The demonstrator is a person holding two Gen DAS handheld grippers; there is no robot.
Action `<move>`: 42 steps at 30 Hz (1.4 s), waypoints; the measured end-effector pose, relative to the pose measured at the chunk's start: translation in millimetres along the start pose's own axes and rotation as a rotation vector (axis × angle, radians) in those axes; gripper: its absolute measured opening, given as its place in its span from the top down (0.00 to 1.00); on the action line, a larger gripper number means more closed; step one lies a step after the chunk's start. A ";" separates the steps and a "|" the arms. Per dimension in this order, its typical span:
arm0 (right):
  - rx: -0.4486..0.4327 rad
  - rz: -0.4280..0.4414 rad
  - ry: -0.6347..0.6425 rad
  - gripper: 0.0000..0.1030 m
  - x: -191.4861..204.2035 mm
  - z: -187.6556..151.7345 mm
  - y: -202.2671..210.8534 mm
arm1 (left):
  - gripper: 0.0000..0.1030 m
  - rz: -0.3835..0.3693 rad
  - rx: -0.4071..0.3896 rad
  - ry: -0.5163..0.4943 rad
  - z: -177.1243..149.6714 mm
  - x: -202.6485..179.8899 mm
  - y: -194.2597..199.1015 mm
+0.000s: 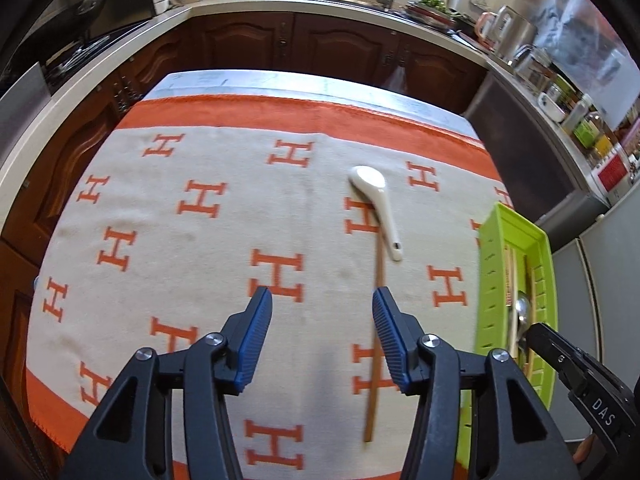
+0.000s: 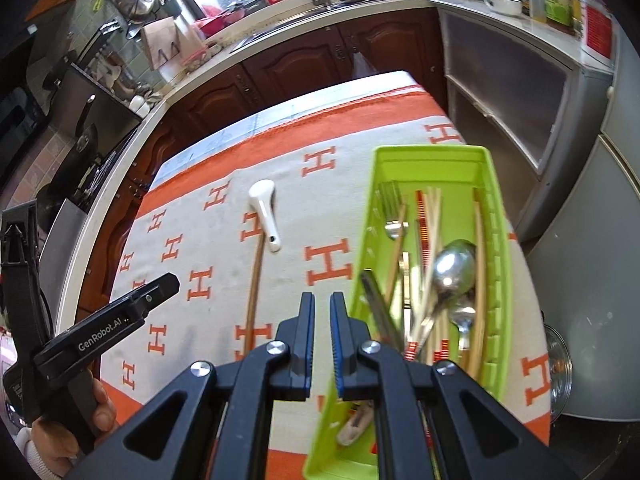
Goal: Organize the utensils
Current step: 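Move both grippers back over the blanket toward the white spoon and brown chopstick, then grasp the brown chopstick with the right gripper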
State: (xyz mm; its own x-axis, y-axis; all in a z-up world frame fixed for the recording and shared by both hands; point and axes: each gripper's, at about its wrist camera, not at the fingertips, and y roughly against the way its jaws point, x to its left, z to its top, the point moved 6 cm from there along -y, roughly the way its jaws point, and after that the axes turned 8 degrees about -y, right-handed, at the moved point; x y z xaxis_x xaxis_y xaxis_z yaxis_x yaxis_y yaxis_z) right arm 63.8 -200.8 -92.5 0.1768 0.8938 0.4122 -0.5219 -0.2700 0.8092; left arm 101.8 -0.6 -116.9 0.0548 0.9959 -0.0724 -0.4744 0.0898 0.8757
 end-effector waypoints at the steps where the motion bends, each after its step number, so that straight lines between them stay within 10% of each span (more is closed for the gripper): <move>1: 0.007 0.005 0.010 0.93 5.9 -0.5 -3.0 | 0.45 0.010 0.000 0.008 -0.7 6.8 -0.4; 11: 0.104 0.023 0.088 0.79 52.1 -14.7 -46.1 | 0.21 0.072 -0.016 0.054 -0.1 53.1 -5.1; 32: 0.146 -0.167 0.236 0.79 81.2 -36.8 -120.0 | 0.21 0.074 0.042 0.108 2.7 107.0 -28.4; 35: 0.130 -0.194 0.268 0.91 83.6 -39.8 -120.0 | 0.21 0.066 0.049 0.099 3.7 102.9 -31.2; 42: 0.165 -0.128 0.240 0.94 82.3 -44.5 -114.0 | 0.21 0.042 0.053 0.068 5.4 88.7 -35.5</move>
State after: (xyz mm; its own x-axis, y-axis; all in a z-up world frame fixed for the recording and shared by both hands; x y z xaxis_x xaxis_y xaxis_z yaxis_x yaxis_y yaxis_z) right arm 100.7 -80.5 -169.5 0.0206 0.9779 0.2079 -0.3620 -0.1865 0.9133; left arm 128.2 84.5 -151.9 -0.0247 0.9975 -0.0662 -0.4277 0.0493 0.9026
